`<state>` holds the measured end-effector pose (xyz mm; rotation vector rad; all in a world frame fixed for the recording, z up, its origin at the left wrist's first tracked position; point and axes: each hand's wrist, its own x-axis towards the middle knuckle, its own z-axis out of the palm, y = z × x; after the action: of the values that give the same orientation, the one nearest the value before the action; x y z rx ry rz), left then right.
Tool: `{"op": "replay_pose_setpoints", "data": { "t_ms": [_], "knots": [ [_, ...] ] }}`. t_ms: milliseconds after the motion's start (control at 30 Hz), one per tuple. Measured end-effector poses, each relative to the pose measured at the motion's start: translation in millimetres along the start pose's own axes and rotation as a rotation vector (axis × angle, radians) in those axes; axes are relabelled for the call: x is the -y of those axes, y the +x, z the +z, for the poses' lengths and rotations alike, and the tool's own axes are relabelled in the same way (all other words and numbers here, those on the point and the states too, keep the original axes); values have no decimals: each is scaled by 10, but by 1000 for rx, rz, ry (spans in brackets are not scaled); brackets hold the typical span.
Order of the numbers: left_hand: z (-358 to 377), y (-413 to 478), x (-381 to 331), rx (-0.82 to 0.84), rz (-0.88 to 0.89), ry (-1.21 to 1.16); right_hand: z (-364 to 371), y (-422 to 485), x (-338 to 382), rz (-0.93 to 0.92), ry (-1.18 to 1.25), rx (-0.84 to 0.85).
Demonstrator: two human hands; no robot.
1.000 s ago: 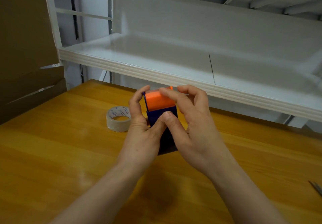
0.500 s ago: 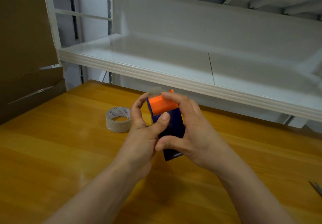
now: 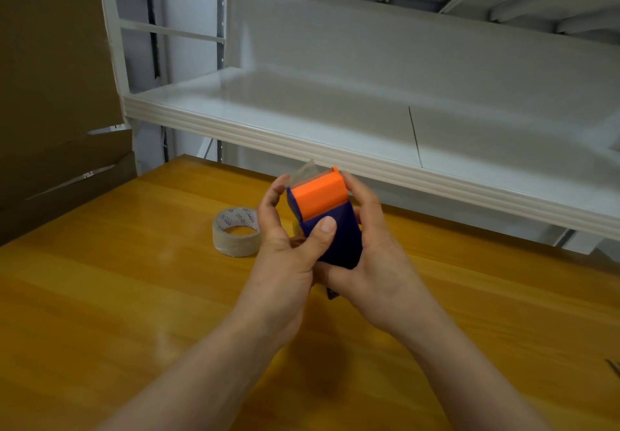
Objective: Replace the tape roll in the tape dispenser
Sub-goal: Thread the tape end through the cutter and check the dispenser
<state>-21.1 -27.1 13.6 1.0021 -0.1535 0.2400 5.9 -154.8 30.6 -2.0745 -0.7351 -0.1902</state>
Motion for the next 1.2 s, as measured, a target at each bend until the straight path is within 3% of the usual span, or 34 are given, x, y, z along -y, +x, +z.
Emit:
{"op": "replay_pose_setpoints", "data": {
  "t_ms": [300,900,1200],
  "knots": [
    [10,-25,39,36,19,159,-73,5,-24,42,-2,18],
    [-9,-25,38,40,-15,217,-280,8,-33,44,-77,187],
    [-102,12,-45,72,119,574,-483,-13,12,9,-22,170]
  ]
}}
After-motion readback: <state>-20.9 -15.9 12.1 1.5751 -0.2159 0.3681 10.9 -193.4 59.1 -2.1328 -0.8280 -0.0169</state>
